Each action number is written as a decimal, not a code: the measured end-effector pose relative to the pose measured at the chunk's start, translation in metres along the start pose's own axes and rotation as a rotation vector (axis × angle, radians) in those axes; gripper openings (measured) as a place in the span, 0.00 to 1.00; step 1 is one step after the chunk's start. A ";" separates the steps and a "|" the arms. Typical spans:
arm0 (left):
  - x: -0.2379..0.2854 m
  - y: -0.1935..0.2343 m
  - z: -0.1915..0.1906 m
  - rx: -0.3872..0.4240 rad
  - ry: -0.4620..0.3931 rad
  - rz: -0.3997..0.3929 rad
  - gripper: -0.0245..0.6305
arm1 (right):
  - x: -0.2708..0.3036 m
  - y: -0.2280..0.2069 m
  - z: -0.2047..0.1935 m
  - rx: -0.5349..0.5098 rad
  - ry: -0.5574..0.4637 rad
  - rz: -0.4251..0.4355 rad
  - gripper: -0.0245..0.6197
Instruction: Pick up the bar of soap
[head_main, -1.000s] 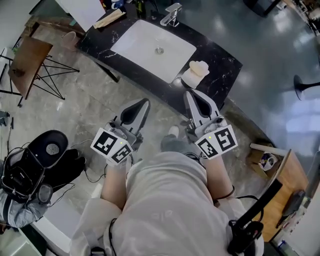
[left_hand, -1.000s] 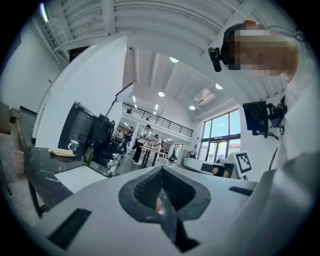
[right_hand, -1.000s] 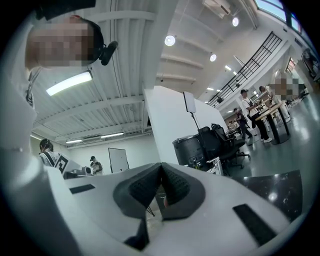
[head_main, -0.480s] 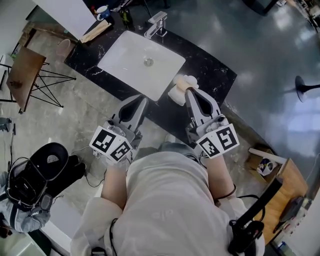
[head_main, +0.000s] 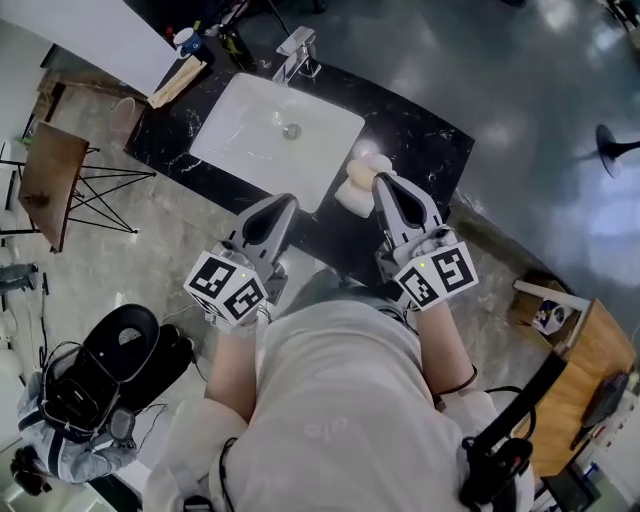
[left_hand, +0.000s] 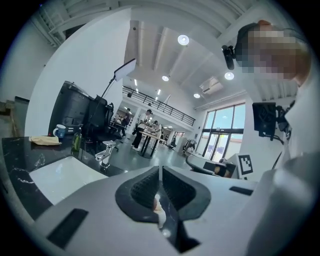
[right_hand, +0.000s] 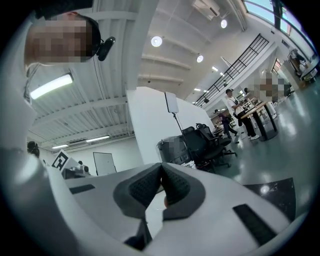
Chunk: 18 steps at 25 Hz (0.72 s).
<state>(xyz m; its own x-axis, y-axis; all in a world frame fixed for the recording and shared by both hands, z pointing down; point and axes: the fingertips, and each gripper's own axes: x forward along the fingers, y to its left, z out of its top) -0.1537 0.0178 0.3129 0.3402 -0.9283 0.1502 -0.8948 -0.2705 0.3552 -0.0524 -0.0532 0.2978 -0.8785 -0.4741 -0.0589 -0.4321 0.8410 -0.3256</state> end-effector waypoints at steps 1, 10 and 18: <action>0.004 0.003 -0.002 -0.003 0.003 -0.012 0.04 | 0.002 -0.004 0.000 -0.002 -0.001 -0.013 0.06; 0.049 0.008 -0.013 -0.065 0.105 -0.093 0.19 | 0.007 -0.037 -0.006 -0.011 -0.006 -0.100 0.06; 0.096 0.034 -0.045 -0.192 0.238 -0.065 0.31 | 0.009 -0.065 -0.022 0.028 -0.007 -0.150 0.06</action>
<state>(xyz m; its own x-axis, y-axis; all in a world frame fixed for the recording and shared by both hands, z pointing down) -0.1379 -0.0694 0.3806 0.4730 -0.8189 0.3250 -0.8058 -0.2529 0.5356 -0.0368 -0.1061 0.3394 -0.8031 -0.5957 -0.0139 -0.5524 0.7530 -0.3576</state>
